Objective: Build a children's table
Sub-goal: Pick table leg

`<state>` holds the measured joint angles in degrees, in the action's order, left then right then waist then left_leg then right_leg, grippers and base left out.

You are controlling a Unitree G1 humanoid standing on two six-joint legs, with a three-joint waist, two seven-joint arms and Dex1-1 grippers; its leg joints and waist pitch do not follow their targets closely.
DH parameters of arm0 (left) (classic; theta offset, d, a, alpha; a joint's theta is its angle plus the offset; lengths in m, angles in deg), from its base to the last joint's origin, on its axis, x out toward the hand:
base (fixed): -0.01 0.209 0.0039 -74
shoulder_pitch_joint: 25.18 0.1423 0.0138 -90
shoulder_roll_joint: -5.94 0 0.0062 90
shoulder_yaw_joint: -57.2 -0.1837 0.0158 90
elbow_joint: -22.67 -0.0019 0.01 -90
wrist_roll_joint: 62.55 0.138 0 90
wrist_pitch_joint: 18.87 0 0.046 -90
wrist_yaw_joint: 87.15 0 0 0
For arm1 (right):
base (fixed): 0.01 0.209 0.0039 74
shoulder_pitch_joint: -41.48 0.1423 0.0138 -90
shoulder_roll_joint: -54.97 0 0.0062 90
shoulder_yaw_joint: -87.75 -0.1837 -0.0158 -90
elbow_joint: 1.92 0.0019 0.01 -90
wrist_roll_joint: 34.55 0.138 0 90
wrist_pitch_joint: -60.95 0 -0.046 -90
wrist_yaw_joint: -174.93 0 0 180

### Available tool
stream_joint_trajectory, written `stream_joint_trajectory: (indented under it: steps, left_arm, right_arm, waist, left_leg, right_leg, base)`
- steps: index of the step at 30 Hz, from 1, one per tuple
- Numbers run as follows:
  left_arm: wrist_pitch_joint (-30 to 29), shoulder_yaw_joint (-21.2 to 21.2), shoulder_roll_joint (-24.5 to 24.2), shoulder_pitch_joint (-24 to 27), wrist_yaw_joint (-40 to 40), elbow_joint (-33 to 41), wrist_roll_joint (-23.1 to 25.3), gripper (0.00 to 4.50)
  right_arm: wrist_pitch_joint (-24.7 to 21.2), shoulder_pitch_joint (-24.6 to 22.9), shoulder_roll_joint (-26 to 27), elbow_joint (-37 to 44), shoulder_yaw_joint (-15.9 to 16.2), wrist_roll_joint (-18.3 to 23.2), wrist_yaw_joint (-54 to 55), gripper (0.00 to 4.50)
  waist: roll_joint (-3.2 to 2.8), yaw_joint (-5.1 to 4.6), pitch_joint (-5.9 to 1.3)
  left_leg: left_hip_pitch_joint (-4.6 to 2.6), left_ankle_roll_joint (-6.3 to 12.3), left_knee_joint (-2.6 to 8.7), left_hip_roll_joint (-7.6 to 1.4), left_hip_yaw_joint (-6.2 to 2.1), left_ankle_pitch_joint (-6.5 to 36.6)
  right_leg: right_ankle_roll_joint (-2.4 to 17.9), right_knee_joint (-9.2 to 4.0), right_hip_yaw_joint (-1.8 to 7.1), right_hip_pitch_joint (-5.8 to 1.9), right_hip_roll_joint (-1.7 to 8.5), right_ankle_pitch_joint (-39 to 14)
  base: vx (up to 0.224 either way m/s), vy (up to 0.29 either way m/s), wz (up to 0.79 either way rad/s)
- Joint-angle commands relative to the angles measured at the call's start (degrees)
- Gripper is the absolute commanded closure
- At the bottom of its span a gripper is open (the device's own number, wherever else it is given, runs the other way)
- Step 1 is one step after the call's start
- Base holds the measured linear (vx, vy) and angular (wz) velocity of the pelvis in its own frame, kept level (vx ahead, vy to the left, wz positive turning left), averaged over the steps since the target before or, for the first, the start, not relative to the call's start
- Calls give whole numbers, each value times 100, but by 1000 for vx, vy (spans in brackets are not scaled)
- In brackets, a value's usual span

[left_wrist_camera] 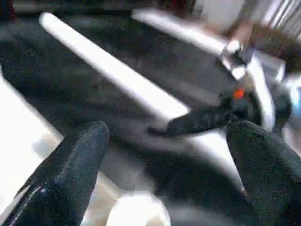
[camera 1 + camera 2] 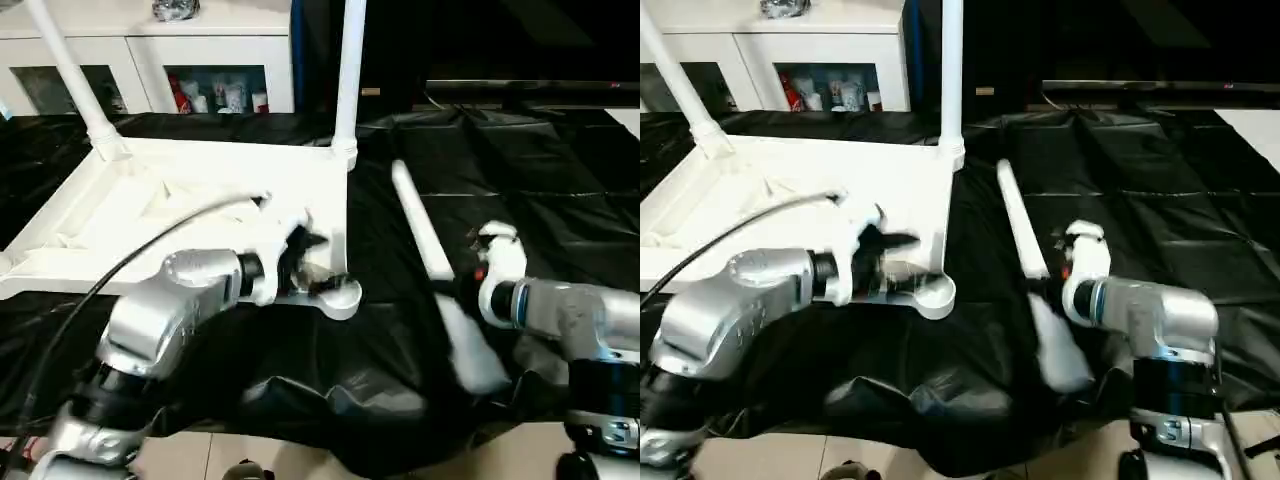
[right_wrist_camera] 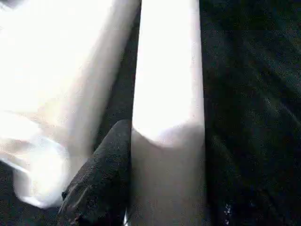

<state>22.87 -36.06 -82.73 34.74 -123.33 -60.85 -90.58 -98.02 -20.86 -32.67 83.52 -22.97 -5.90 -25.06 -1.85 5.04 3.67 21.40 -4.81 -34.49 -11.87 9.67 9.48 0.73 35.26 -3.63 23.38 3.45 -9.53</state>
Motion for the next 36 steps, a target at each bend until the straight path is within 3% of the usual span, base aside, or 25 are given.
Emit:
stream_joint_trajectory:
  steps: [1, 3, 5, 8, 12, 15, 19, 26, 34, 36]
  left_arm:
    - [-211, 336, 121, -122, 214, -93, -321, 0]
    - [-426, 686, 399, -255, 457, -213, -664, 0]
    - [-590, 972, 619, -382, 681, -358, -895, 0]
    - [-840, 1469, 1037, -700, 1073, -634, -1333, 0]
    - [-960, 1451, 1327, -874, 1140, -655, -1543, 0]
    - [-995, 1450, 1454, -928, 1170, -666, -1635, 0]
    - [-1196, 1776, 1818, -1081, 1459, -697, -2130, 0]
    - [-1247, 1838, 1930, -1136, 1619, -720, -2292, 0]
    - [-1162, 1715, 1972, -1131, 2002, -838, -2021, 0]
    - [-1049, 1790, 2033, -1174, 2216, -942, -1945, 34]
  right_arm:
    - [239, 132, 75, 224, -271, 374, -174, 272]
    - [929, -2, 275, 554, -423, 799, -705, 272]
    - [1136, -64, 422, 781, -578, 1115, -1007, 272]
    - [985, -108, 601, 1165, -713, 1670, -1355, 272]
    - [837, -45, 658, 1319, -539, 1971, -1488, 272]
    - [906, -7, 653, 1313, -395, 1970, -1524, 272]
    - [964, 62, 631, 1214, -158, 1939, -1509, 272]
    - [1092, 33, 518, 1215, 235, 1810, -1543, 272]
    - [1283, 68, 442, 1231, 714, 1567, -1577, 272]
    - [1426, 106, 430, 1194, 819, 1433, -1503, 272]
  waist:
    - [50, 9, -468]
    - [73, 12, -467]
    - [66, 26, -473]
    - [89, 46, -465]
    - [102, 57, -459]
    - [117, 62, -456]
    - [110, 72, -463]
    - [126, 67, -464]
    - [108, 100, -470]
    - [108, 99, -467]
  left_leg:
    - [-51, -80, 338, -9, 7, 947]
    - [-37, -16, 318, 0, 39, 964]
    - [-38, 52, 329, -11, 23, 908]
    - [-42, 147, 319, 7, 34, 897]
    - [-35, 121, 339, -5, 17, 834]
    - [-21, 98, 339, 4, 22, 839]
    - [1, 81, 328, 14, 19, 772]
    - [4, 92, 340, 8, 10, 749]
    - [16, 74, 343, -12, -1, 700]
    - [22, 67, 344, -16, -1, 718]
  right_leg:
    - [735, -465, 202, -321, 314, -1632]
    - [744, -483, 211, -324, 320, -1600]
    - [726, -471, 197, -326, 313, -1635]
    - [704, -507, 189, -323, 304, -1750]
    - [610, -529, 181, -313, 319, -1923]
    - [524, -557, 180, -317, 324, -2073]
    - [492, -553, 173, -327, 320, -2035]
    - [335, -578, 168, -324, 309, -2066]
    - [339, -554, 172, -322, 320, -1893]
    - [328, -558, 172, -322, 320, -1875]
  base:
    - [0, 0, 0]
    - [0, 0, 0]
    - [0, 0, 0]
    - [0, 0, 0]
    - [0, 0, 0]
    - [0, 0, 0]
    - [0, 0, 0]
    - [0, 0, 0]
    - [0, 0, 0]
    - [0, 0, 0]
